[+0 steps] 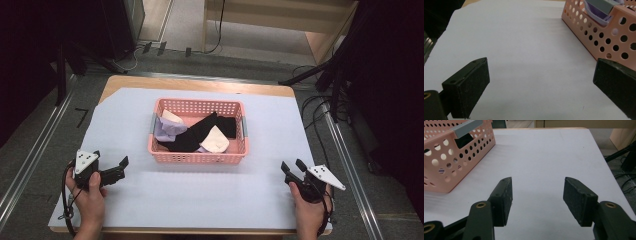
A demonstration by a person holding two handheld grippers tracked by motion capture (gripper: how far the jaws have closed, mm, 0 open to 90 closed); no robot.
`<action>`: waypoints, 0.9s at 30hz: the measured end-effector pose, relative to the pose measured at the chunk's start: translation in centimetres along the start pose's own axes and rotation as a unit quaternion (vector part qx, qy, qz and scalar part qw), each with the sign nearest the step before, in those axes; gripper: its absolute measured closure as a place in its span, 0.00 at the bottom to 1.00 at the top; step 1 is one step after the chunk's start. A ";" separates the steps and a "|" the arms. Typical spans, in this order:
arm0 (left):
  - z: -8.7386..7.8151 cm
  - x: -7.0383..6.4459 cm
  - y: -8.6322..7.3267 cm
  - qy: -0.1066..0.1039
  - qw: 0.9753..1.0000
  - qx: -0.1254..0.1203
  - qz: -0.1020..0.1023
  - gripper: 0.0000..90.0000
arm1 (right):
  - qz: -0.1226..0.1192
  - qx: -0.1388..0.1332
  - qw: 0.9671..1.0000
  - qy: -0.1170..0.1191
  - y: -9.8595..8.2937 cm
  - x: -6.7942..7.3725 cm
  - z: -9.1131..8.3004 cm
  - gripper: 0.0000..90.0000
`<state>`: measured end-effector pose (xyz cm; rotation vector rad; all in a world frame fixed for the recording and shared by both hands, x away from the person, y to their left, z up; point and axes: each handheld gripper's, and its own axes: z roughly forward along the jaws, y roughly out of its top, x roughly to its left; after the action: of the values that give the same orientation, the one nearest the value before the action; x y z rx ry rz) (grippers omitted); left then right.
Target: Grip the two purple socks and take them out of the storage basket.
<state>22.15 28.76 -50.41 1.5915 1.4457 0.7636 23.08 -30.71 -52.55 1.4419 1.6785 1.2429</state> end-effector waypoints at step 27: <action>0.1 -0.8 0.0 0.004 0.999 0.004 0.041 0.05 | -0.003 -0.018 0.999 0.042 6.4 7.7 1.5 0.54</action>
<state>22.14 27.96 -50.41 1.6653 1.3977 0.8129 25.20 -23.01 -46.30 1.3795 1.7054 1.3414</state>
